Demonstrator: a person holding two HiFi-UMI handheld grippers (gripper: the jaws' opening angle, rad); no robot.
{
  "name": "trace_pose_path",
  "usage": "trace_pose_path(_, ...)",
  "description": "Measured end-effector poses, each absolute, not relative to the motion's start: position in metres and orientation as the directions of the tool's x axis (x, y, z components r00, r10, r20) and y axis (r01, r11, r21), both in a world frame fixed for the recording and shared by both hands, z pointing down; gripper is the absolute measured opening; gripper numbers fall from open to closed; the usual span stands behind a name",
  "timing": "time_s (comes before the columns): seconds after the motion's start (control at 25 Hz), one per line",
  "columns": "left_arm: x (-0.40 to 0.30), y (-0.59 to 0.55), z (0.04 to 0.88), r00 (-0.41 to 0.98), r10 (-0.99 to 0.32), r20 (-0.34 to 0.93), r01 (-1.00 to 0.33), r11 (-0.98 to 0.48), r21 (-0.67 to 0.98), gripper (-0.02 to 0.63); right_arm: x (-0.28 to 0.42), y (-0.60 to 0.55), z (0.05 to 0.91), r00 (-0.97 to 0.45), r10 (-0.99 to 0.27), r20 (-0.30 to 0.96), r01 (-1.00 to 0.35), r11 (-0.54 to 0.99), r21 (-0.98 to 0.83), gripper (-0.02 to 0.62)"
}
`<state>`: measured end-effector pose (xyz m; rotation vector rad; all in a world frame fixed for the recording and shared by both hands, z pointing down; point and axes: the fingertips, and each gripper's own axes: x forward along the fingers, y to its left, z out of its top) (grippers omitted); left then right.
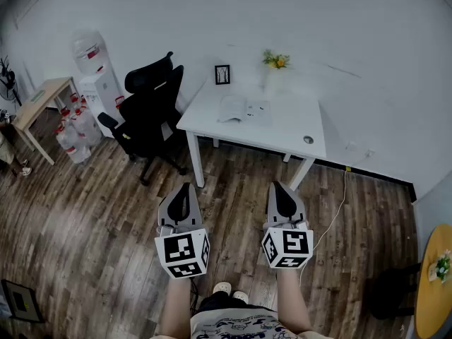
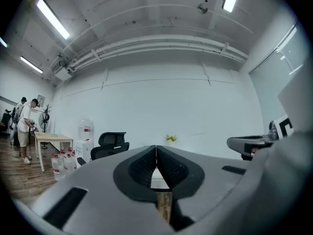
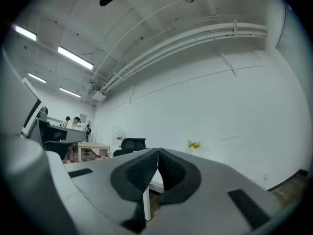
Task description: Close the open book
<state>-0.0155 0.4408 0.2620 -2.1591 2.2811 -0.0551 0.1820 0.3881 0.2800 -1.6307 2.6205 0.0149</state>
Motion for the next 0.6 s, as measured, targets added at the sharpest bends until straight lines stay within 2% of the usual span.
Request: trace_pose_path(0.6,-0.028,0.431,0.266,-0.055,-0.998,0.028,-0.998,0.055,-0.024,0.023,0.173,0.376,0.285,-0.444,-0.895,-0.047,-0.894,0.446,-0.036,0.031)
